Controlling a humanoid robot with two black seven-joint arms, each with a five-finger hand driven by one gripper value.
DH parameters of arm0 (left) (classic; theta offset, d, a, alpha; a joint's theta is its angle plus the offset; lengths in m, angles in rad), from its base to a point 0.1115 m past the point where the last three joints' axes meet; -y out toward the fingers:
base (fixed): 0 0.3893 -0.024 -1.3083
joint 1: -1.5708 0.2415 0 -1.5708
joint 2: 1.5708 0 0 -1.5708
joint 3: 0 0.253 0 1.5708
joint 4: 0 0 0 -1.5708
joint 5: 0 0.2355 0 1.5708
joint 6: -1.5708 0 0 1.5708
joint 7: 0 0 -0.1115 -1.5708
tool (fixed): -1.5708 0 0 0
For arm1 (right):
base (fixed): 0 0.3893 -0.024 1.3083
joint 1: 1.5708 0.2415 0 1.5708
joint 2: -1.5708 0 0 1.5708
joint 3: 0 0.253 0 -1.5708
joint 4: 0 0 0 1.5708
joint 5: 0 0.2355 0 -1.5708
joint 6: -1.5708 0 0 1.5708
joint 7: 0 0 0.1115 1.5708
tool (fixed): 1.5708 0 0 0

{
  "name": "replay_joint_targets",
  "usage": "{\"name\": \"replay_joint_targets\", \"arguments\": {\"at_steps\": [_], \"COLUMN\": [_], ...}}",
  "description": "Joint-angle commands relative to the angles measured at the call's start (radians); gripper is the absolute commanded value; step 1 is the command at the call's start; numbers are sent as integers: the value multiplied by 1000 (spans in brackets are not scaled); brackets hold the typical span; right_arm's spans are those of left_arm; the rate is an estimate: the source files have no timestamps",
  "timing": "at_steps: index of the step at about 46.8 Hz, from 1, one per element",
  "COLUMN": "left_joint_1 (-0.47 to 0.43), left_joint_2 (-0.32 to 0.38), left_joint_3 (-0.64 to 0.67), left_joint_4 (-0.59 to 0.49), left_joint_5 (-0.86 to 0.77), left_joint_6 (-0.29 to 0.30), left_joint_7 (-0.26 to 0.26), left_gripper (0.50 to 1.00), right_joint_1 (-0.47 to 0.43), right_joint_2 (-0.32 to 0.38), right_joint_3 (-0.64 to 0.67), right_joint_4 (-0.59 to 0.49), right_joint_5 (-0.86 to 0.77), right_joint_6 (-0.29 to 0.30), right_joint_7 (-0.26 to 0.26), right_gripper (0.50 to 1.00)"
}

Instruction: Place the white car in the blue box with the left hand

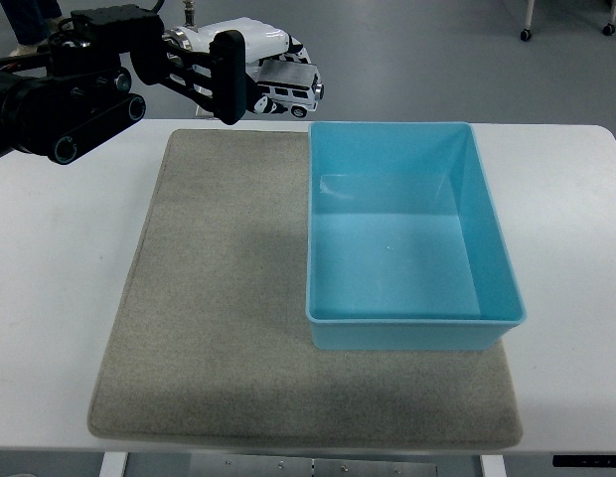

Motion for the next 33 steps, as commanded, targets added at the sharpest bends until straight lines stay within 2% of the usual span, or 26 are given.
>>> {"name": "replay_joint_targets", "arguments": {"at_steps": [1, 11, 17, 33], "left_joint_1": [-1, 1, 17, 48], "left_joint_2": [-7, -16, -55, -110], "left_joint_3": [-11, -24, -25, -22], "left_joint_4": [-28, -95, -137, -158], "left_joint_5": [2, 3, 5, 9], "left_joint_6": [0, 0, 0, -1], "left_joint_7": [0, 0, 0, 0], "left_gripper": [500, 500, 500, 500], "right_joint_1": [0, 0, 0, 0], "right_joint_2": [0, 0, 0, 0], "right_joint_3": [0, 0, 0, 0], "right_joint_4": [0, 0, 0, 0], "right_joint_5": [0, 0, 0, 0], "right_joint_6": [0, 0, 0, 0], "right_joint_7": [0, 0, 0, 0], "right_gripper": [936, 936, 936, 936]}}
